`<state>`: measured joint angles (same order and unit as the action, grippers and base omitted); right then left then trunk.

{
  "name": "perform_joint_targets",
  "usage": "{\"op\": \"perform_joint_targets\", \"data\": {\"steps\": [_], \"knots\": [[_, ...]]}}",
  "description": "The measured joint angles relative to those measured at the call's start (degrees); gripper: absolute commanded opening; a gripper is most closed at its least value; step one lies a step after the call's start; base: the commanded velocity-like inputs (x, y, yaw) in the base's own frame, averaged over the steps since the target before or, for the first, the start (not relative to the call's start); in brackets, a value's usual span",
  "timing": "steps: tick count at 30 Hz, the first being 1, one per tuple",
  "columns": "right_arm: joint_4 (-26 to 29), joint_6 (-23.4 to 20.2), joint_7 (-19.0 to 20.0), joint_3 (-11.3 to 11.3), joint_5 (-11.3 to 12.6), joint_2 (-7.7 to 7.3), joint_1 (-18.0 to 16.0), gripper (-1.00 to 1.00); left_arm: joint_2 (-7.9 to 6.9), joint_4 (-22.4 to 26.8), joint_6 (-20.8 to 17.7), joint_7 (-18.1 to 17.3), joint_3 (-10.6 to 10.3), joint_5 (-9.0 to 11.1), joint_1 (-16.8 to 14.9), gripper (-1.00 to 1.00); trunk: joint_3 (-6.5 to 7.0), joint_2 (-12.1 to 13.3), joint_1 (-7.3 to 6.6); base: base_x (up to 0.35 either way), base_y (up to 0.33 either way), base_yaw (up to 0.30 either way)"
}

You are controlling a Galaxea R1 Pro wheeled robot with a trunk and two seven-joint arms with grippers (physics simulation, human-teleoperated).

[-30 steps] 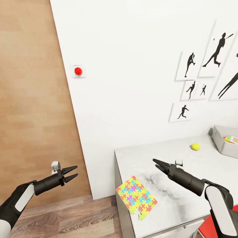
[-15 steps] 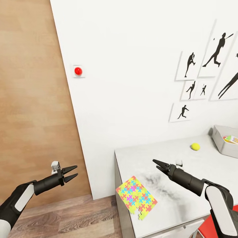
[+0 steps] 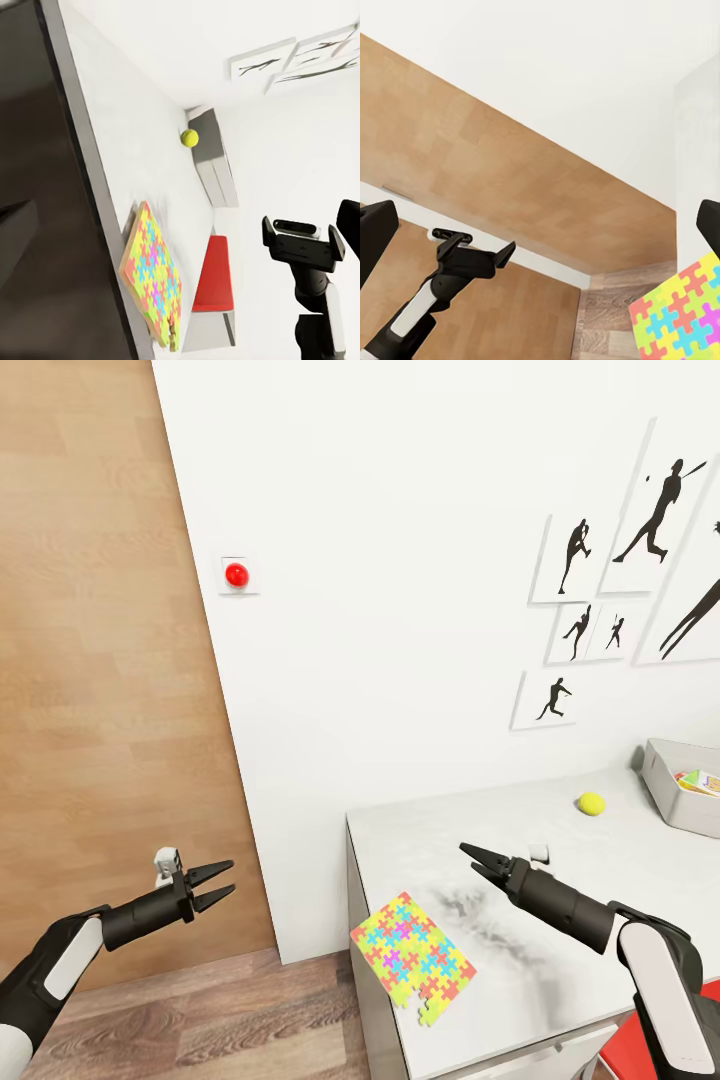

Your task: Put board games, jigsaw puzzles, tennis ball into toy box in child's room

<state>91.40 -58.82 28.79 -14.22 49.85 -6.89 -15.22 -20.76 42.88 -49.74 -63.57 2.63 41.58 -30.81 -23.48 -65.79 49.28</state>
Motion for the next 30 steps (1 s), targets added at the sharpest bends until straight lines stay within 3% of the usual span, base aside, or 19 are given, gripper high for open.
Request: {"op": "perform_joint_targets", "data": {"steps": [13, 21, 30], "knots": [[0.0, -0.1, 0.0, -0.1, 0.0, -0.08, 0.0, 1.0, 0.01, -3.2, 0.1, 0.4, 0.0, -0.1, -0.2, 1.0, 0.0, 0.0, 0.0, 0.0, 0.0, 0.0], [0.0, -0.9, 0.0, -0.4, 0.7, -1.0, -1.2, 1.0, 0.03, -3.8, 0.5, 1.4, -0.1, -0.2, -0.3, 1.0, -1.43, -3.2, 1.75, 0.0, 0.0, 0.0], [0.0, -0.9, 0.0, 0.0, 1.3, -0.91, -2.0, 1.0, 0.62, -8.5, 2.0, 6.0, -0.4, -0.5, -0.3, 1.0, -3.05, -6.8, 3.73, 0.0, 0.0, 0.0]]}}
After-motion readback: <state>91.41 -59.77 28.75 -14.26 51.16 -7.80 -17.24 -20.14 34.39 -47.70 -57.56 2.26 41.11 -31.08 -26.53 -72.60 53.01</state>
